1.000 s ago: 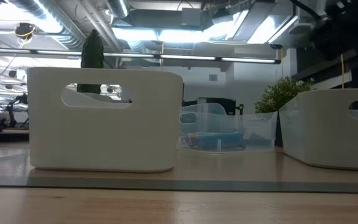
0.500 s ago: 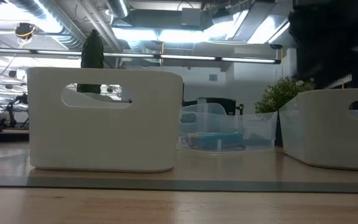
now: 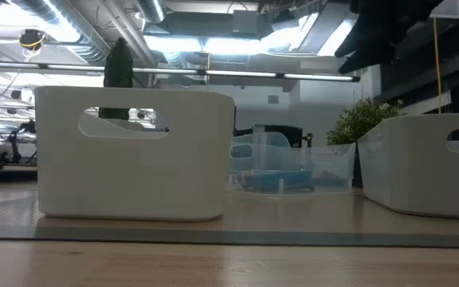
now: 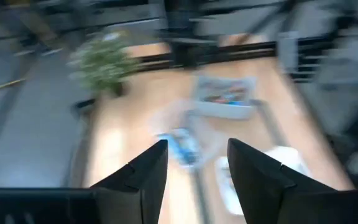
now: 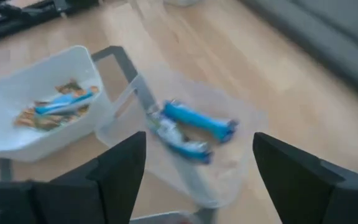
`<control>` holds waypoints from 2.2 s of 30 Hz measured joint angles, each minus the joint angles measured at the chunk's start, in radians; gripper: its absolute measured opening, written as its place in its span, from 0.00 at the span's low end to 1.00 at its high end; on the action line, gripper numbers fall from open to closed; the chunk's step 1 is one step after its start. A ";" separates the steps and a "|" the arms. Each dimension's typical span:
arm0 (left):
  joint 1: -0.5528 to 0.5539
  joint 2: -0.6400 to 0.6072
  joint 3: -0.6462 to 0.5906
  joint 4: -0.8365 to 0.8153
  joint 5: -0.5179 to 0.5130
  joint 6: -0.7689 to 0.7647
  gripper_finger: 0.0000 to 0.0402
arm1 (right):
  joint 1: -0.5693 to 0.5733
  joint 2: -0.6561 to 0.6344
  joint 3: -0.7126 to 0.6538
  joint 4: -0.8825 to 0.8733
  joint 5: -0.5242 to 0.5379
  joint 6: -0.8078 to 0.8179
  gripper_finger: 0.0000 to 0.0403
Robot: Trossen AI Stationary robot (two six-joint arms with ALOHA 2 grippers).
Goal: Pick and place Granola Bars by type
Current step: Return to Home Position
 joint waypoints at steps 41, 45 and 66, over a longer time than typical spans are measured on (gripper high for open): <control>-0.341 -0.299 -1.836 1.779 -0.558 -0.969 0.31 | -0.377 -0.079 0.000 0.079 -0.608 -0.577 0.73; -0.546 -0.312 -1.990 2.177 -0.749 -0.771 0.31 | -0.377 -0.064 0.000 0.102 -0.594 -0.553 0.73; -0.760 -0.367 -2.305 2.518 -0.694 -0.622 0.31 | -0.390 -0.046 0.001 0.184 -0.538 -0.552 0.73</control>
